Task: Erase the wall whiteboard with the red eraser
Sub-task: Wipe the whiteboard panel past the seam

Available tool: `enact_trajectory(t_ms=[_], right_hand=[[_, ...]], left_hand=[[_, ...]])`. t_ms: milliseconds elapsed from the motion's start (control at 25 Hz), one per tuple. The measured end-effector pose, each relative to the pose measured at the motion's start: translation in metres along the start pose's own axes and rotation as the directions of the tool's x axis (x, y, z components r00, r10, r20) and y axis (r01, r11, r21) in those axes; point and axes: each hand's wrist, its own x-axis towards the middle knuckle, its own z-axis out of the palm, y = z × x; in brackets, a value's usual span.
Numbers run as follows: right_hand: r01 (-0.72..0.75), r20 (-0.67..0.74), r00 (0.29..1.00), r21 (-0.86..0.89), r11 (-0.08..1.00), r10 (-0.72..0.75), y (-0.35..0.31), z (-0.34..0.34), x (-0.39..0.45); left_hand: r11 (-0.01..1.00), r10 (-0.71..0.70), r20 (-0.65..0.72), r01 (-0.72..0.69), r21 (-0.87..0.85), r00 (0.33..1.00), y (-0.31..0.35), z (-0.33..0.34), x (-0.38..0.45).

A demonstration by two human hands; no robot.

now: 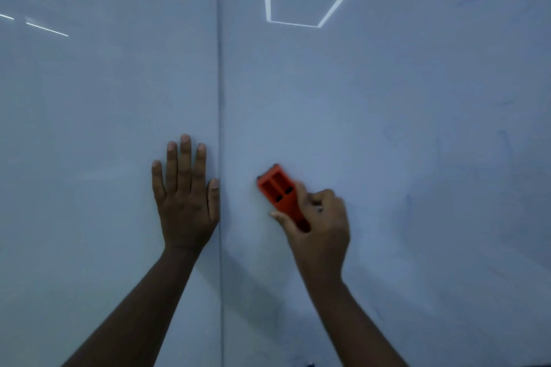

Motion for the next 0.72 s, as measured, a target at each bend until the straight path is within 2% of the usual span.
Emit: enact_trajectory(t_ms=[200, 400, 520, 600, 720], right_hand=[[0.115, 0.123, 0.986, -0.022, 0.993, -0.112, -0.011, 0.038, -0.095], [0.097, 0.112, 0.989, 0.018, 0.995, -0.099, -0.018, 0.031, -0.07], [-0.088, -0.054, 0.994, 0.079, 0.993, 0.093, -0.011, 0.018, -0.029], [-0.248, -0.156, 0.948, 0.185, 0.951, 0.277, 0.004, 0.007, -0.013], [-0.383, -0.178, 0.873, 0.324, 0.865, 0.453, 0.012, 0.002, -0.014]], left_hand=[[1.0, 0.007, 0.009, -0.007, 0.013, 1.0, -0.004, 0.001, -0.009], [1.0, -0.006, 0.003, 0.006, 0.008, 1.0, -0.003, 0.003, -0.019], [1.0, -0.013, -0.001, 0.013, 0.007, 1.0, -0.003, 0.005, -0.027], [1.0, -0.005, -0.004, 0.005, 0.007, 1.0, -0.003, 0.006, -0.032], [1.0, -0.006, -0.002, 0.006, 0.009, 1.0, -0.003, 0.006, -0.037]])
